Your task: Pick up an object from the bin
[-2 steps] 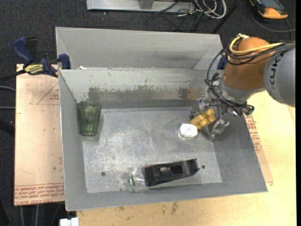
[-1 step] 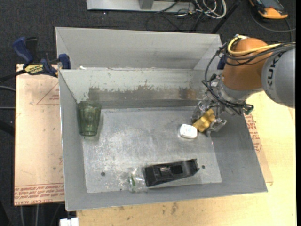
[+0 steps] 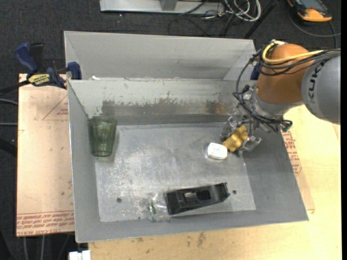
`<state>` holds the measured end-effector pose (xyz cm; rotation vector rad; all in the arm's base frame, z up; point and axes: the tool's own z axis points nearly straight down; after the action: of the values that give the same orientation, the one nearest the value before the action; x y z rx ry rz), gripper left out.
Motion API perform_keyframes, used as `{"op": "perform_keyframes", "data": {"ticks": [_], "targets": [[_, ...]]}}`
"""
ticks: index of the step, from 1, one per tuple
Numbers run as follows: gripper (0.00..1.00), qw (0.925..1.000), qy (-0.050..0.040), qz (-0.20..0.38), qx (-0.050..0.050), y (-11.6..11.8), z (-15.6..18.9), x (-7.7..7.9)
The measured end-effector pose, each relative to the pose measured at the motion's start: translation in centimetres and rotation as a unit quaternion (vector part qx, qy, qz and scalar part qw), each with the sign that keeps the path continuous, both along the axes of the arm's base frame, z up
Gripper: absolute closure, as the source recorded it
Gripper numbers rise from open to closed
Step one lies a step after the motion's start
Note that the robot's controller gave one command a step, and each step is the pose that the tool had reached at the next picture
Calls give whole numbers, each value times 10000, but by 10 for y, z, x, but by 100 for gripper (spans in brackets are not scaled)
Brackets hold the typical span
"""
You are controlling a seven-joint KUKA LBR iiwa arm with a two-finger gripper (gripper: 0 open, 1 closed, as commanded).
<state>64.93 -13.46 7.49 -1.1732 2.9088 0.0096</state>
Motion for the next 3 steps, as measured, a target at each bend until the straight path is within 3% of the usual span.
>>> {"op": "perform_keyframes", "data": {"ticks": [3], "targets": [[100,10000,8,7,-23,1,38,-1]]}}
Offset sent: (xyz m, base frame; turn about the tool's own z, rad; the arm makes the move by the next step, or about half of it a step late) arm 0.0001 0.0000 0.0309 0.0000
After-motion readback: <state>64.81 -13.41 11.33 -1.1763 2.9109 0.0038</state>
